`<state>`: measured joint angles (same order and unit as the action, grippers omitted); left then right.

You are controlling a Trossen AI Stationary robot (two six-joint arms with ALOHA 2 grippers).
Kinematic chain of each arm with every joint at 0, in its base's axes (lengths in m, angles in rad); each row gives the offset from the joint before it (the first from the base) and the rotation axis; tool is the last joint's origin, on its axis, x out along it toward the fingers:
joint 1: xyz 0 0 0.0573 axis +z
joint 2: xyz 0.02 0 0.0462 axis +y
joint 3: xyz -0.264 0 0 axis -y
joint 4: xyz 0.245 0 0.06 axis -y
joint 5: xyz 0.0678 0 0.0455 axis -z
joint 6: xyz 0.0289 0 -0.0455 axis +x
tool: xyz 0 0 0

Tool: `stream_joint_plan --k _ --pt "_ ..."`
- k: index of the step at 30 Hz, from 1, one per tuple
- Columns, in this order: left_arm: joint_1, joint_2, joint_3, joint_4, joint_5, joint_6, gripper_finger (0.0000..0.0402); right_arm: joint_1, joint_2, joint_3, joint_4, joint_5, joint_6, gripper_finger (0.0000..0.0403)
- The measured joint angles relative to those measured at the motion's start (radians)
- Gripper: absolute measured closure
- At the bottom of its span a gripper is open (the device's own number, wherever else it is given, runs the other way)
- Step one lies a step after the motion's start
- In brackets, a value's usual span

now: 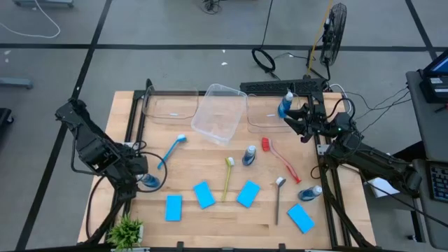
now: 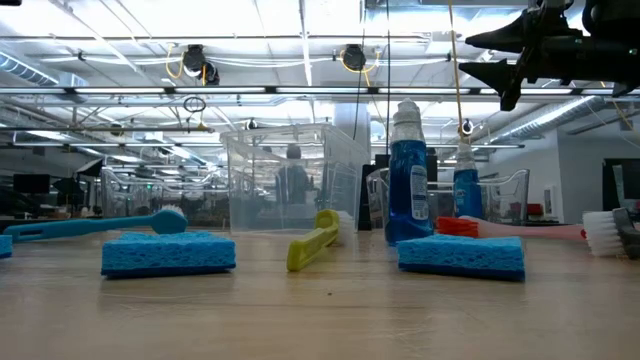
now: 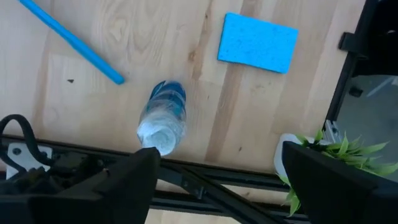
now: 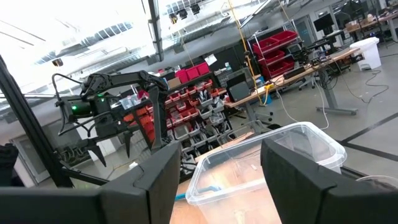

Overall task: Pick & Place Kitchen Sink Supplies
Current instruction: Put the blue soap dispenser into the right transparent bin

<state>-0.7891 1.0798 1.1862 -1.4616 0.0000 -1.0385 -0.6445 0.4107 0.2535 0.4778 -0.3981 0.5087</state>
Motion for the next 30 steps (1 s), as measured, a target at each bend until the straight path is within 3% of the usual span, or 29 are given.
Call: stream_joint_plan --k 11,19,30 --pt "0.0 0.016 -0.003 -0.059 -0.109 0.094 0.0055 0.0 0.0 0.0 0.0 0.0 0.0 0.0193" --pt "0.0 0.04 -0.102 -0.049 -0.105 0.086 0.0055 0.0 0.0 0.0 0.0 0.001 0.0 0.0193" --pt "-0.004 0.04 -0.115 -0.055 -0.123 0.067 0.0055 0.0 0.0 0.0 0.0 0.003 0.0 0.0193"
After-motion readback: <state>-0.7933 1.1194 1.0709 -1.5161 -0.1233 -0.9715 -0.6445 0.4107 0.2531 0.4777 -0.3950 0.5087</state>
